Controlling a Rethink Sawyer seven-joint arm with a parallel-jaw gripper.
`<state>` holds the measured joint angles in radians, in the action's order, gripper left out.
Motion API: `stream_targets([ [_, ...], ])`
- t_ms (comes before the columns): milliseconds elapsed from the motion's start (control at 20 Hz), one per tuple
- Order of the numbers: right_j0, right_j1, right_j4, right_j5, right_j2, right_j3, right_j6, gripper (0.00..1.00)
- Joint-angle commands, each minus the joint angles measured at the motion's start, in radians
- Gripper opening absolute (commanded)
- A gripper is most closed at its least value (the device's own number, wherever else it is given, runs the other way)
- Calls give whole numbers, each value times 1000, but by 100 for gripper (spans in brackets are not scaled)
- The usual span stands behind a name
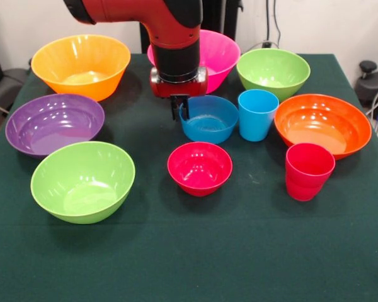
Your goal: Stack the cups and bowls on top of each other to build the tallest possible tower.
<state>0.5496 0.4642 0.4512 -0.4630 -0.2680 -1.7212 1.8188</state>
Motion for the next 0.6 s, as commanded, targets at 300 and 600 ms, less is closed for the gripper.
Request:
stream_targets([
  [300, -32, 12, 54, -23, -26, 76, -37, 0],
  [600, -4, 73, 49, -42, -40, 31, -64, 0],
])
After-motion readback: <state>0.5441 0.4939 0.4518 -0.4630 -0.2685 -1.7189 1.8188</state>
